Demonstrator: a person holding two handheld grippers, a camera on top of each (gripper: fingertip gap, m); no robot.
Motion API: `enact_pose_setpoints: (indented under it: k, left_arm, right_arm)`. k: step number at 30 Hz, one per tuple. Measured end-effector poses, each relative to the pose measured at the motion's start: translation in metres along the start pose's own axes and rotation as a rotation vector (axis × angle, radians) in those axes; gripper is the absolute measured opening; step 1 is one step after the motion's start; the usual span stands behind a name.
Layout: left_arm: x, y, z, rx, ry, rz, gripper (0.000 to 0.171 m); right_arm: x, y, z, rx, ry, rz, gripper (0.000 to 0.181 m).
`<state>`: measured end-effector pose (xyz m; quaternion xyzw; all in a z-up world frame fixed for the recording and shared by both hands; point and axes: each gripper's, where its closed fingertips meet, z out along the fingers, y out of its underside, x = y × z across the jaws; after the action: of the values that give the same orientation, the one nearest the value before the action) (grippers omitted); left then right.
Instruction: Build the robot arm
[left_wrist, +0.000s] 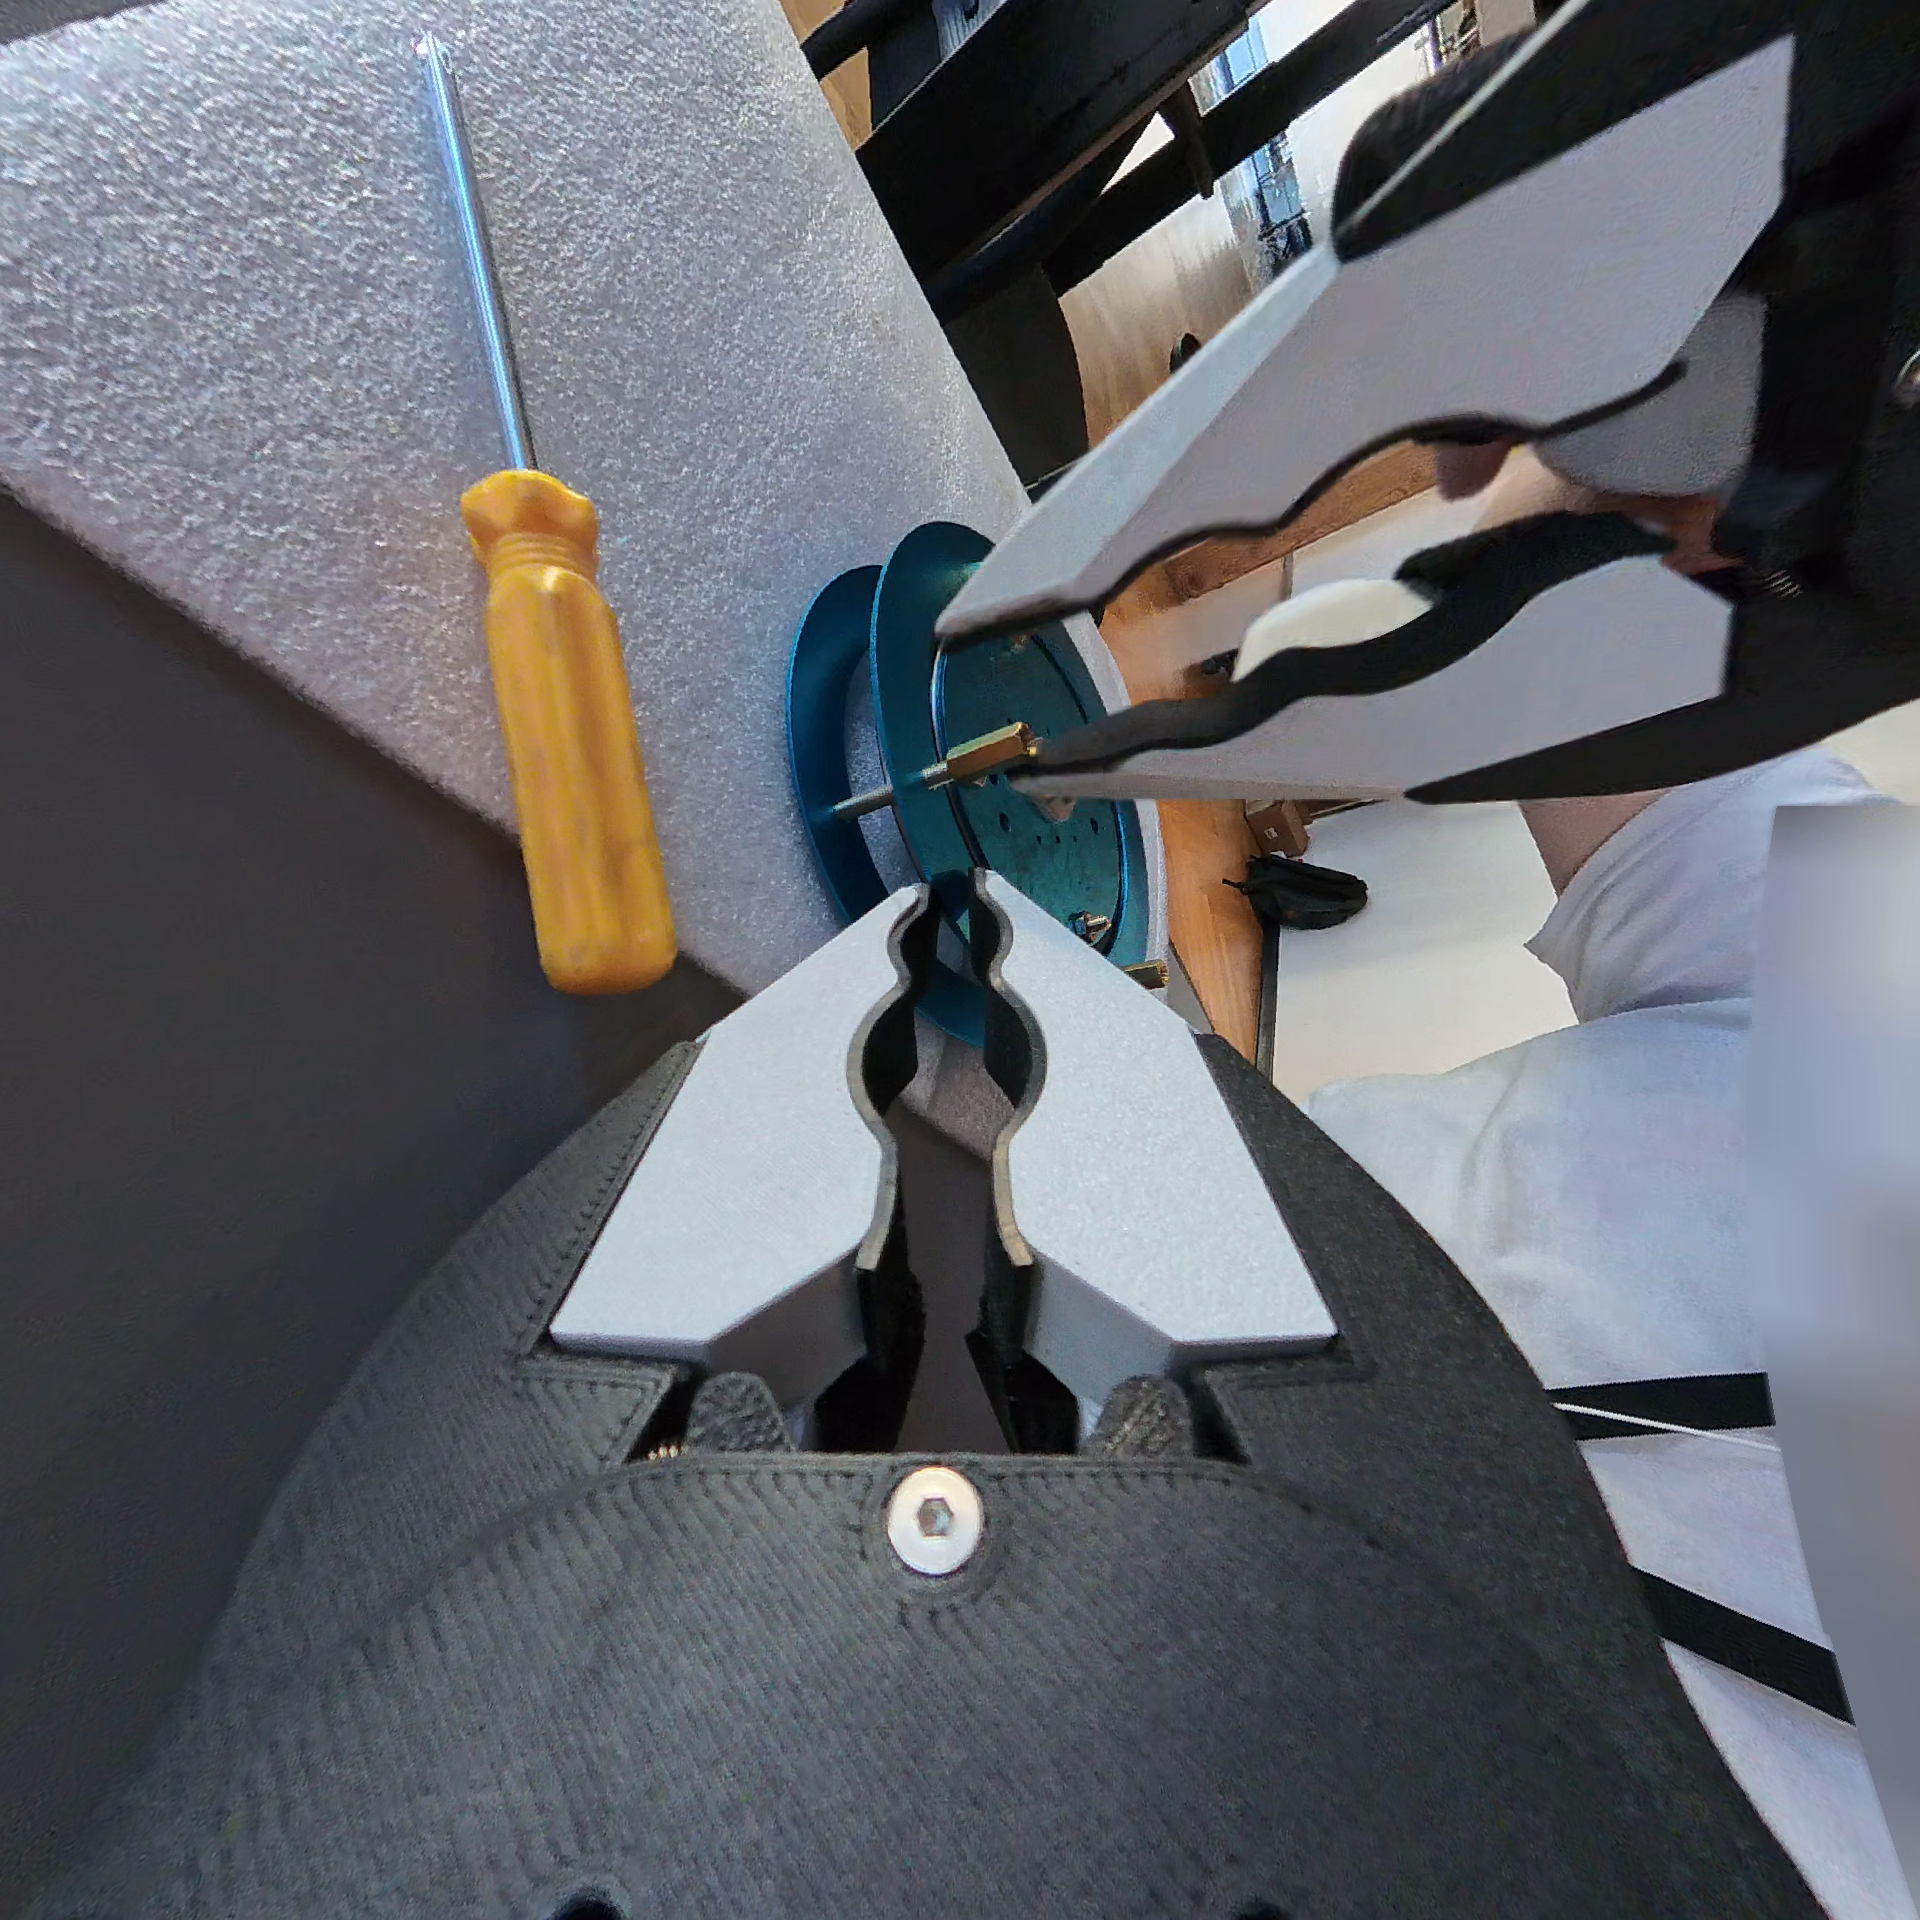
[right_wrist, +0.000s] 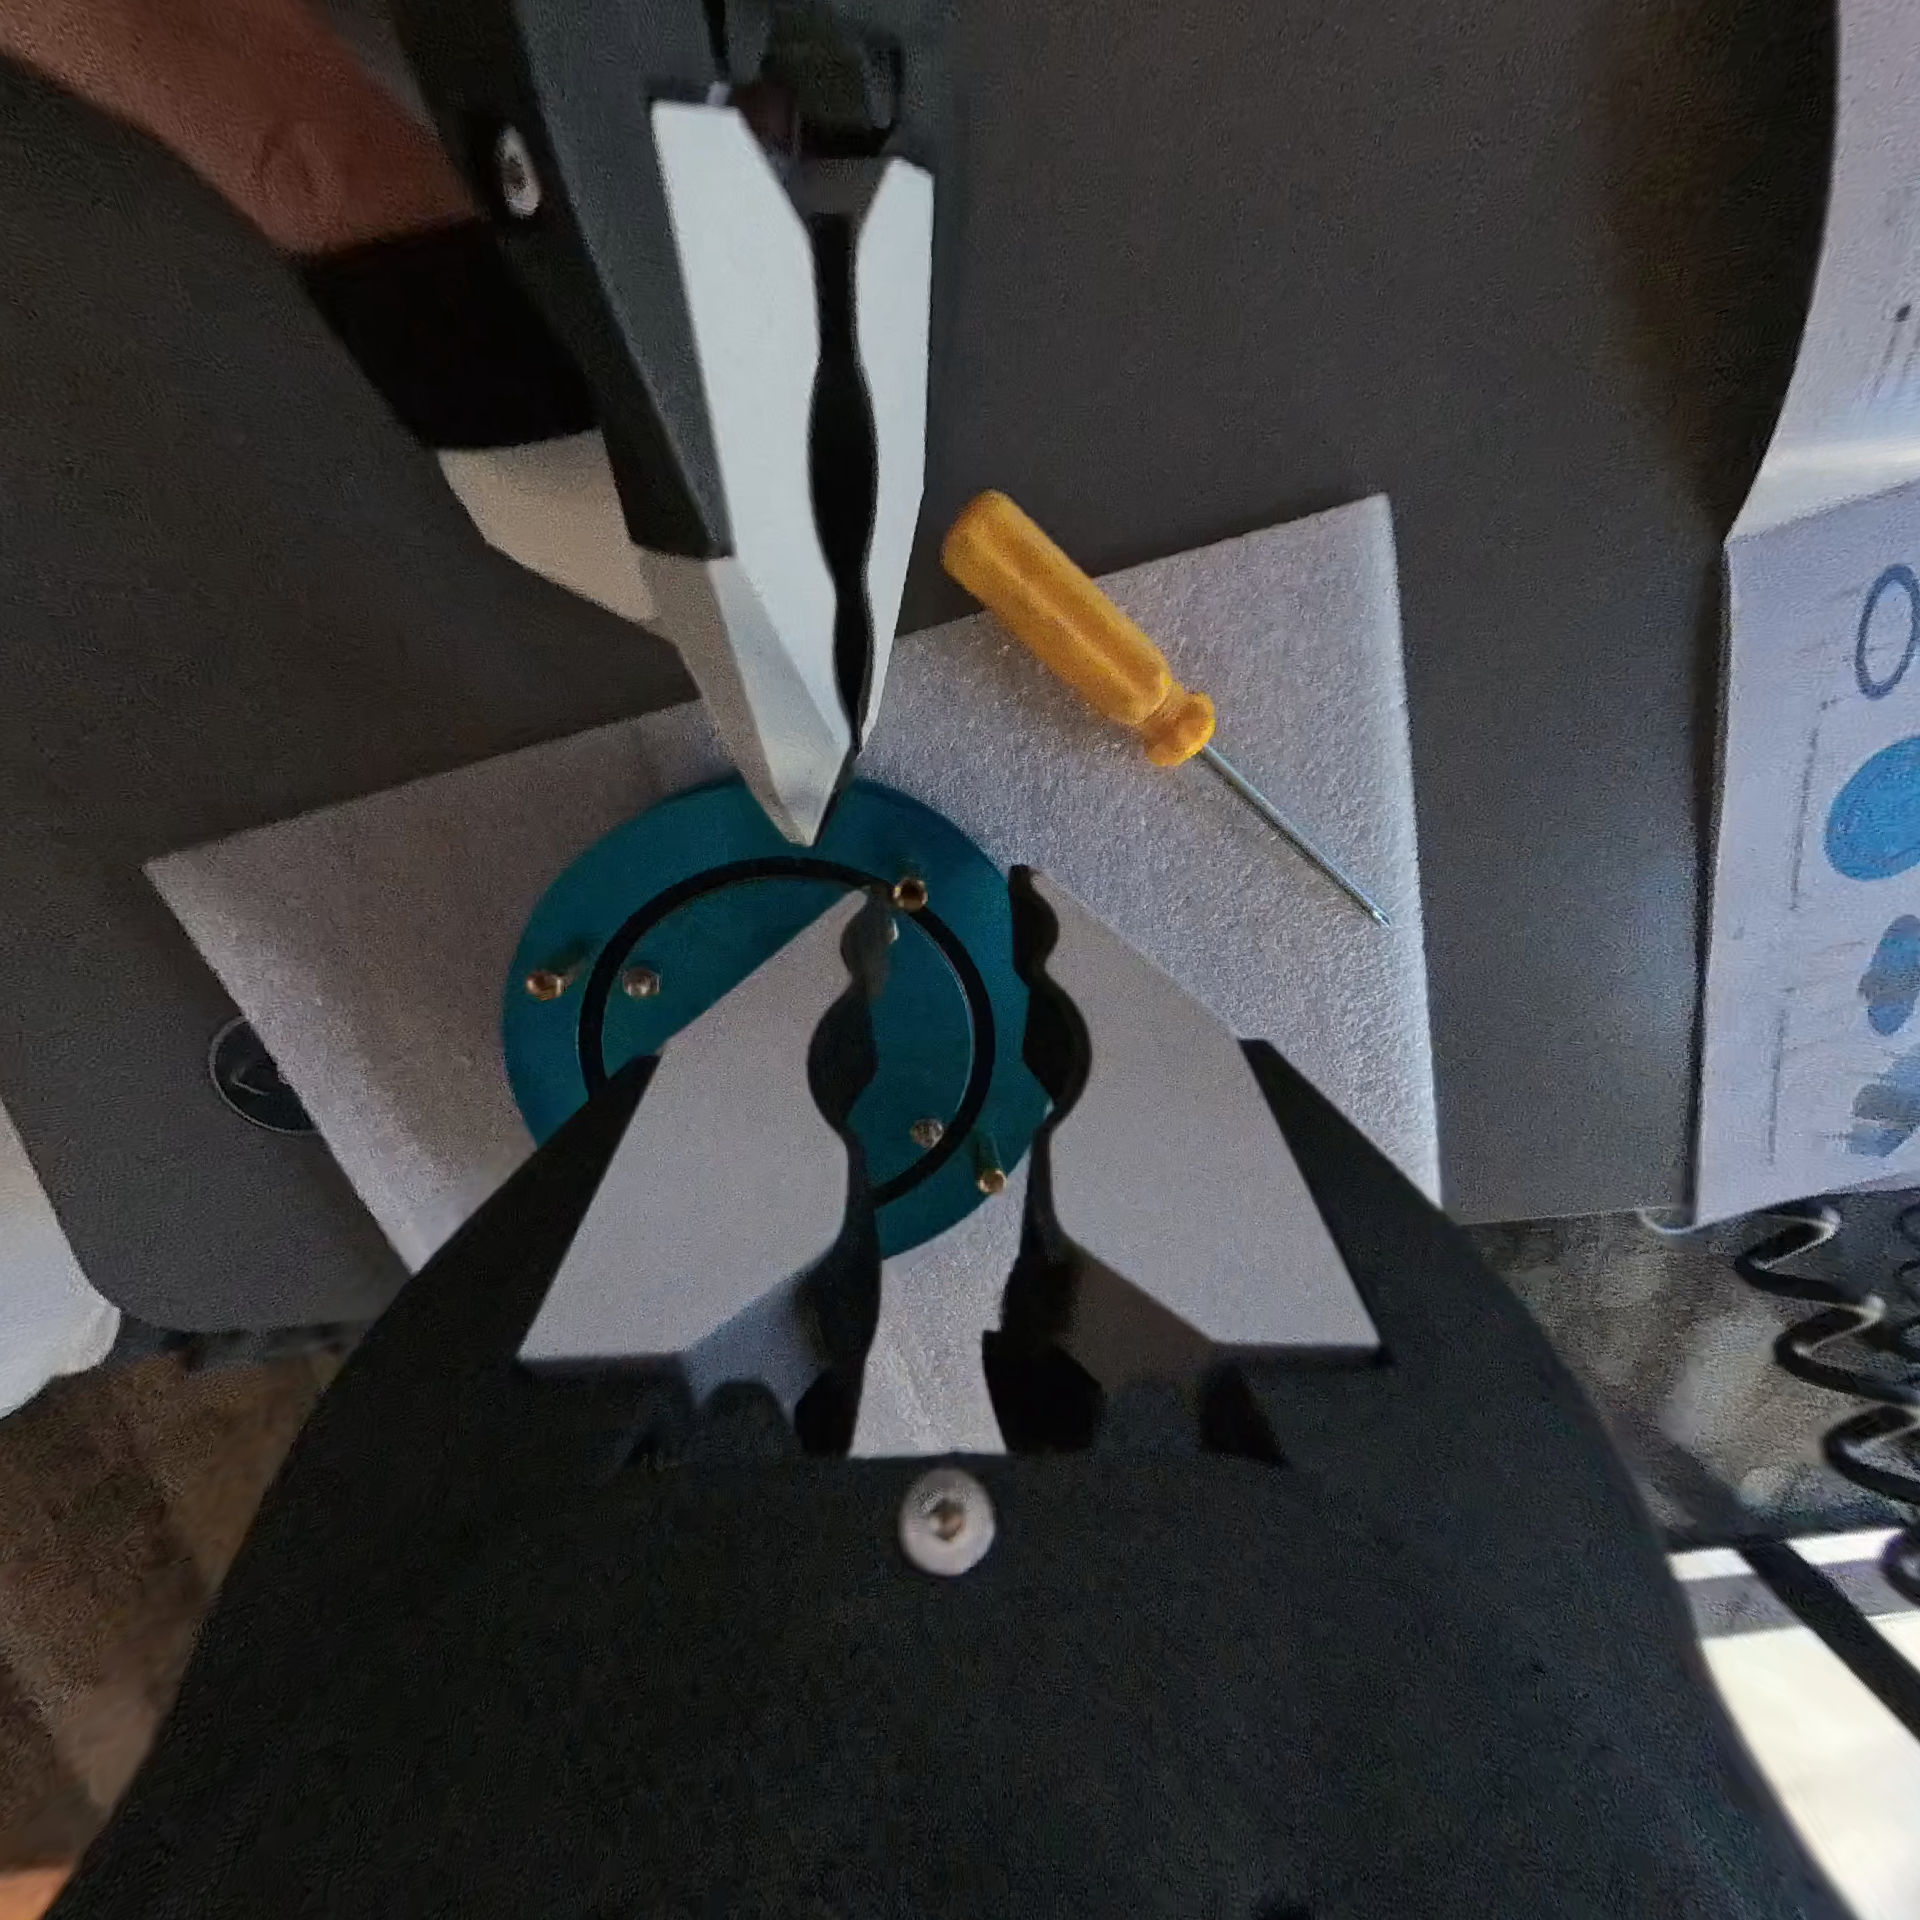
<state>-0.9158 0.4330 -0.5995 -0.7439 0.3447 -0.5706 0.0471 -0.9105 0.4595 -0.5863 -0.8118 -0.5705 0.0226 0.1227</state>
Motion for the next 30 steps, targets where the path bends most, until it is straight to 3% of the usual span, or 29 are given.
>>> enact_pose_setpoints:
  k: [2, 3, 7, 9, 12, 15, 16, 18, 21, 25, 30]
  left_arm:
    - [0.0, 0.0, 0.0, -0.003, -0.007, 0.004, 0.004]
    - [-0.001, 0.001, -0.001, -0.004, -0.009, 0.005, 0.004]
    - [-0.002, 0.0, -0.001, 0.002, -0.02, 0.008, 0.004]
    - [0.0, -0.001, -0.001, 0.009, -0.016, 0.008, 0.004]
    - [0.0, -0.007, -0.006, 0.043, -0.068, 0.079, 0.011]
    - [0.011, -0.024, -0.02, 0.14, -0.122, 0.222, 0.022]
    - [0.02, -0.026, -0.023, 0.155, -0.127, 0.293, 0.02]
    - [0.043, -0.021, -0.02, 0.146, -0.12, 0.457, 0.018]
    - [0.072, -0.003, 0.002, 0.052, -0.105, 0.655, 0.028]
    - [0.076, 0.013, 0.04, -0.123, -0.216, 0.712, 0.036]
    - [0.076, 0.026, 0.066, -0.161, -0.379, 0.741, 0.026]
  right_arm:
    - [-0.009, 0.0, 0.004, -0.003, -0.037, -0.04, 0.005]
    - [-0.008, -0.001, 0.005, 0.0, -0.034, -0.015, 0.005]
    - [-0.006, -0.001, 0.006, 0.034, -0.149, 0.374, 0.006]
    - [-0.008, -0.001, 0.003, 0.079, -0.175, 0.385, 0.007]
    - [0.004, -0.008, -0.029, 0.296, -0.053, 0.28, 0.008]
    - [0.014, -0.007, -0.089, 0.625, 0.17, 0.155, 0.021]
    - [0.012, 0.0, -0.103, 0.703, 0.206, 0.145, 0.028]
    - [-0.008, 0.02, -0.104, 0.758, 0.141, 0.131, 0.053]
    - [-0.046, 0.054, -0.075, 0.637, -0.045, 0.13, 0.054]
    - [-0.062, 0.082, -0.058, 0.499, 0.02, -0.063, 0.044]
    - [-0.064, 0.075, -0.057, 0.392, -0.018, -0.139, 0.03]
